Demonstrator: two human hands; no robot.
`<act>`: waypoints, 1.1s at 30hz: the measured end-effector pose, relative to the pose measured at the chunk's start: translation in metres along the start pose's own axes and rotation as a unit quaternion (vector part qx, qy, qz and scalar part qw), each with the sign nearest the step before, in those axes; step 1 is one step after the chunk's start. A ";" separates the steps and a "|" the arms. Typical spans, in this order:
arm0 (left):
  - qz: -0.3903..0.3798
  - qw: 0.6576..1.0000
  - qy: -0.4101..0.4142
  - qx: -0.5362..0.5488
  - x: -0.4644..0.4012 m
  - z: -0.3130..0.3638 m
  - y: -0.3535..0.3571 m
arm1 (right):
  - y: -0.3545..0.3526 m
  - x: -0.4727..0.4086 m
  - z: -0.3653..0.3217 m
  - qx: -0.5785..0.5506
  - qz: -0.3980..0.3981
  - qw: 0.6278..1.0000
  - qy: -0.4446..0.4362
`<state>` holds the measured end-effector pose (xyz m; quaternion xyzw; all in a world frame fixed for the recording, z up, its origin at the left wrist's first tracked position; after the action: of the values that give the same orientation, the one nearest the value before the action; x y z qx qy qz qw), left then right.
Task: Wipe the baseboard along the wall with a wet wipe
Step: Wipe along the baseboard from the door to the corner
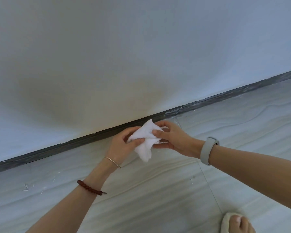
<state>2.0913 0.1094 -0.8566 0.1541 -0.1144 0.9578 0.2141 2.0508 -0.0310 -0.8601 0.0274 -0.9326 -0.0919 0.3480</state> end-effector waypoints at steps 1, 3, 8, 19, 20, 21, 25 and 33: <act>-0.002 0.999 -0.032 0.033 -0.001 -0.002 0.009 | -0.010 0.008 0.001 0.018 -0.007 1.000 -0.004; -0.012 0.986 -0.125 0.107 0.001 -0.013 0.029 | -0.027 0.019 0.001 0.099 -0.024 0.994 -0.029; 0.034 0.983 -0.169 0.057 0.001 -0.014 0.057 | -0.059 0.021 -0.002 0.215 -0.027 0.969 -0.121; 0.206 0.964 -0.158 0.059 0.015 0.030 0.071 | -0.068 0.042 -0.020 0.202 -0.055 0.954 -0.215; 0.213 0.963 -0.152 0.060 0.015 0.033 0.073 | -0.065 0.044 -0.020 0.221 -0.068 0.950 -0.212; 0.213 0.963 -0.152 0.068 0.013 0.035 0.076 | -0.062 0.046 -0.018 0.238 -0.083 0.947 -0.201; 0.108 0.968 -0.152 0.168 0.001 0.029 0.100 | -0.073 0.036 -0.003 0.306 -0.067 0.940 -0.135; -0.052 0.956 -0.048 -0.284 -0.015 0.021 0.132 | -0.102 0.034 0.004 0.454 -0.028 0.887 -0.083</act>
<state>2.0505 -0.0191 -0.8628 0.1380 -0.3838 0.8649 0.2926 2.0214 -0.1340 -0.8604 0.2011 -0.8968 0.3294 0.2163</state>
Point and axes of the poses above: each hand's wrist, its own x-axis away from the middle knuckle, its own y-axis out of the palm, z = x × y, the point moved 9 cm from there along -x, towards the middle knuckle, and after that the axes turned 2 degrees about -z, right-handed, at the moved point
